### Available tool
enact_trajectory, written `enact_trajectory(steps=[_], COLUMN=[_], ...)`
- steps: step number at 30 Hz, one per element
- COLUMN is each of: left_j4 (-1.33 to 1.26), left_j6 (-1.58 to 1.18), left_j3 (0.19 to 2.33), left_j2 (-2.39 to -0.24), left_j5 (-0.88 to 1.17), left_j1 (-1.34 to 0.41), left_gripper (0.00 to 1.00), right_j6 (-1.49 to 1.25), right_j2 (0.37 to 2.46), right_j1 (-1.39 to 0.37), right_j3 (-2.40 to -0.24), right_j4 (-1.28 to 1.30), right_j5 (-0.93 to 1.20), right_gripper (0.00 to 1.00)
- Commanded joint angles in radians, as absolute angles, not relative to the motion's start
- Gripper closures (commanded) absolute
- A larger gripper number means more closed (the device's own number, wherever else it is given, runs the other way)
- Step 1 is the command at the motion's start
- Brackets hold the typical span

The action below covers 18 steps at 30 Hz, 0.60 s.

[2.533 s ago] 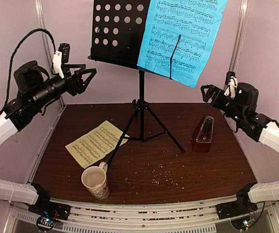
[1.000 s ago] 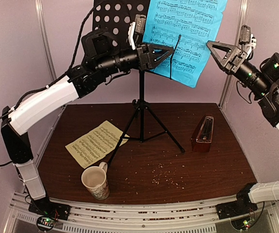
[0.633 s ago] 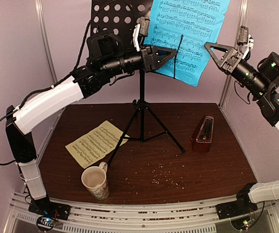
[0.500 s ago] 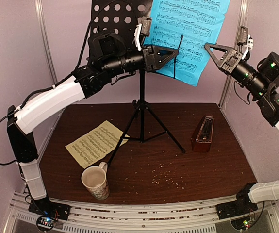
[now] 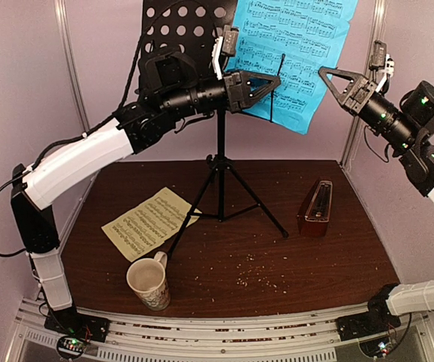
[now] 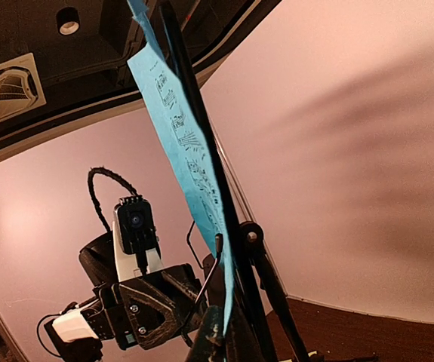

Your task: Pack up the instrument practice props

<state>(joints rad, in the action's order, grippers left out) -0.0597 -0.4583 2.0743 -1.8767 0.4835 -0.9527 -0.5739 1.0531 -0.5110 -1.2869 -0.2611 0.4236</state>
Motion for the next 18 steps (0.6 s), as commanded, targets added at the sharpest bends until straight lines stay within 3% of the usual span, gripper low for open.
enact_trajectory(steps=[1, 6, 13, 14, 16, 18], left_j4=[-0.123, -0.124, -0.117, -0.117, -0.119, -0.124], left_j6=[-0.462, -0.463, -0.458, -0.457, -0.46, -0.468], left_j3=[2.109, 2.108, 2.105, 2.105, 2.105, 2.106], left_j2=[-1.894, -1.894, -1.894, -1.894, -1.896, -1.9], left_j5=[0.495, 0.494, 0.489, 0.489, 0.49, 0.496], left_j1=[-0.959, -0.959, -0.959, -0.959, -0.959, -0.959], left_gripper=[0.85, 0.99, 1.0, 0.97, 0.79, 0.71], right_j6=[-0.565, -0.562, -0.554, -0.553, -0.551, -0.551], right_j2=[1.047, 1.044, 1.04, 1.04, 1.04, 1.04], right_j1=[-0.519, -0.518, -0.518, -0.518, -0.519, -0.518], right_j3=[-1.301, -1.295, -1.288, -1.287, -1.286, -1.285], right_j4=[-0.283, -0.284, -0.283, -0.284, -0.283, -0.282], right_j5=[0.41, 0.405, 0.394, 0.393, 0.392, 0.391], right_gripper=[1.0, 1.0, 1.0, 1.0, 1.0, 1.0])
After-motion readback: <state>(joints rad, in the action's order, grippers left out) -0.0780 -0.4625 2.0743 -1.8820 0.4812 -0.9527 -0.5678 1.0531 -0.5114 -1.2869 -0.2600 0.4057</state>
